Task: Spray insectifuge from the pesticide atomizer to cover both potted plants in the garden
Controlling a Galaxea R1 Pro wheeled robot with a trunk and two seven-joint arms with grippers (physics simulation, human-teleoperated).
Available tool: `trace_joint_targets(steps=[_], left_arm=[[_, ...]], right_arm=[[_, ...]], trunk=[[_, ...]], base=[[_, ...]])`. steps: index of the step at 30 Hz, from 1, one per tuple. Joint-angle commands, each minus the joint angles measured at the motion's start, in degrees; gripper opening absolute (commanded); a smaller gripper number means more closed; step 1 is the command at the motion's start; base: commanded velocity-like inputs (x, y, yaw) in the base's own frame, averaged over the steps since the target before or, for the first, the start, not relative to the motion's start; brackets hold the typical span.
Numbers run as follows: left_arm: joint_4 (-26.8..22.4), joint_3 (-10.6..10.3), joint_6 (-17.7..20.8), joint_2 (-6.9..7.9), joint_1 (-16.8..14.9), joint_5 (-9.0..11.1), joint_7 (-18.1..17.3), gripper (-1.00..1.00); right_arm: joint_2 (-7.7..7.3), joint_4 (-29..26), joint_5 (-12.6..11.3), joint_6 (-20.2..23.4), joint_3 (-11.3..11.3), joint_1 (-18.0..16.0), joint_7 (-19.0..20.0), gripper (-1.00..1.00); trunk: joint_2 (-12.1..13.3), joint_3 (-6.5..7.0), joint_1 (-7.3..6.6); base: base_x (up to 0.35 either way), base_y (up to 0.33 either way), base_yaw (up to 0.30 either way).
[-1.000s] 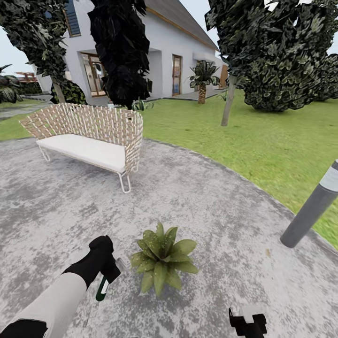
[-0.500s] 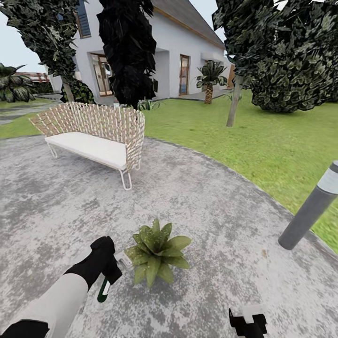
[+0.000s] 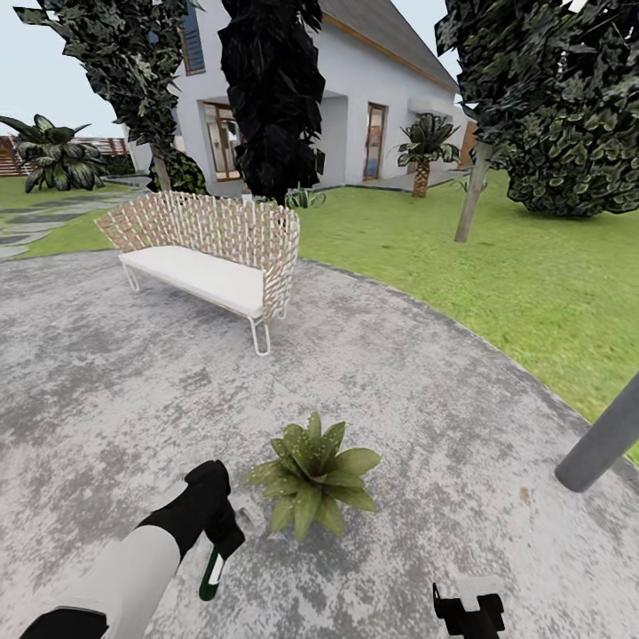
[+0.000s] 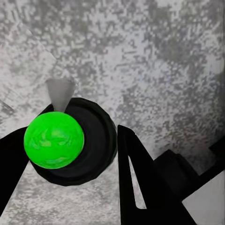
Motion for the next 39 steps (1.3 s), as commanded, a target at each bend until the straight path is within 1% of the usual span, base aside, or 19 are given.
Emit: trace_joint_targets(steps=[1,5,7,10,11,12,14,17,19,23,29,35,39], left_arm=[[-0.1,0.0,0.2,-0.07,-0.1,-0.4,-0.7,-1.00],[-0.3,-0.2,0.1,0.10,-0.1,-0.4,-2.7,-1.00],[-0.4,0.0,-0.6,1.19,-0.1,-0.3,-3.5,-1.00],[-0.1,0.4,-5.3,3.02,-0.1,0.0,-4.4,-1.00],[-0.1,0.6,-6.1,3.41,-0.1,-0.1,-5.2,-1.00],[-0.2,1.3,-6.6,3.58,-0.1,-0.1,-6.0,-1.00],[-0.3,1.9,-7.0,3.21,-0.1,-0.1,-6.1,-1.00],[-0.2,2.0,-7.0,1.50,-0.1,-0.2,-5.8,-1.00],[-0.3,2.1,-7.0,0.94,-0.1,-0.2,-5.7,-1.00],[-0.7,2.3,-7.0,0.86,-0.1,-0.2,-5.7,-1.00],[-0.8,2.3,-6.9,0.87,-0.1,-0.2,-5.7,-1.00],[-1.0,2.5,-6.8,0.86,-0.1,-0.2,-5.6,-1.00],[-1.0,2.5,-6.8,0.86,-0.1,-0.2,-5.6,-1.00]], right_arm=[[0.01,0.1,0.6,-0.2,-0.3,0.0,-0.2,1.00],[0.01,0.1,0.6,-0.2,-0.3,0.0,-0.1,1.00],[0.01,0.1,0.6,-0.2,-0.3,0.0,-0.1,1.00],[0.01,0.1,0.6,-0.2,-0.3,0.0,-0.1,1.00],[0.01,0.1,0.6,-0.2,-0.3,0.0,-0.1,1.00],[0.01,0.1,0.6,-0.2,-0.3,0.0,-0.1,1.00],[0.01,0.1,0.7,-0.2,-0.3,0.0,-0.1,1.00],[0.01,0.1,0.6,-0.2,-0.3,0.0,-0.1,1.00],[0.01,0.0,0.6,-0.2,-0.3,0.0,-0.1,1.00],[0.01,0.0,0.6,-0.2,-0.3,0.0,-0.2,1.00],[0.01,0.1,0.6,-0.2,-0.3,0.0,-0.2,1.00],[0.01,0.1,0.6,-0.2,-0.3,0.0,-0.2,1.00],[0.01,0.1,0.6,-0.2,-0.3,0.0,-0.2,1.00]], trunk=[[0.0,-0.05,-0.01],[0.0,-0.05,-0.01],[0.0,-0.05,-0.01],[0.0,-0.05,-0.01],[0.0,-0.05,-0.01],[0.0,-0.05,-0.01],[0.0,-0.05,-0.01],[0.0,-0.05,-0.01],[0.0,-0.05,-0.01],[0.0,-0.05,-0.01],[0.0,-0.05,-0.01],[0.0,-0.05,-0.01],[0.0,-0.05,-0.01]], base=[[0.000,0.000,0.002],[0.000,0.000,0.000],[0.000,0.000,0.000],[0.000,0.000,0.000],[0.000,0.000,0.000],[0.000,0.000,0.000],[0.000,0.000,0.000],[0.000,0.000,0.000],[0.000,0.000,0.000],[0.000,0.000,0.065],[0.025,-0.012,0.206],[0.186,-0.180,0.023],[-0.008,-0.252,0.001]])
